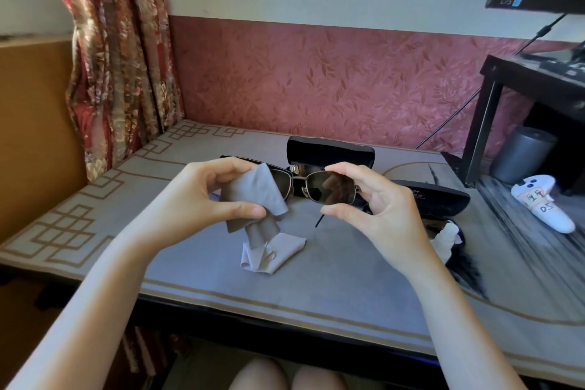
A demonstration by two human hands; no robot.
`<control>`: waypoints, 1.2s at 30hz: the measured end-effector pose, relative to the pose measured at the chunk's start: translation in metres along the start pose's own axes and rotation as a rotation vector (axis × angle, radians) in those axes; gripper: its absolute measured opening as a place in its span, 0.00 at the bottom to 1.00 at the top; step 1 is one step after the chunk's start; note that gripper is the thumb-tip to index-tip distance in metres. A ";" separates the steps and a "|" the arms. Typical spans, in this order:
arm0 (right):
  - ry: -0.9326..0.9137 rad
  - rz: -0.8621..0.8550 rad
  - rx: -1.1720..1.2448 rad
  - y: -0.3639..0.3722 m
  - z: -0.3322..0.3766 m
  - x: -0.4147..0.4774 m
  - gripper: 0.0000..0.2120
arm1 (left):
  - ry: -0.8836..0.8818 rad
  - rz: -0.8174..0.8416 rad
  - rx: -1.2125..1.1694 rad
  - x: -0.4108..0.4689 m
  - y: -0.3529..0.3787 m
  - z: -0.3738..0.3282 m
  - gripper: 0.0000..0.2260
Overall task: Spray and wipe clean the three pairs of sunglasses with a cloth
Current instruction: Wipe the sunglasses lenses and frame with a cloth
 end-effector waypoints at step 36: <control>-0.044 0.015 -0.048 -0.001 0.004 -0.006 0.22 | 0.050 -0.089 -0.003 0.003 0.000 -0.008 0.17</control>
Point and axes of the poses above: each hand's wrist, its own x-axis towards the middle knuckle, its own y-axis out of the palm, z = x × y, the point moved 7 cm from there along x, towards the middle knuckle, and after that the axes turned 5 degrees about -y, right-handed, at the moved point
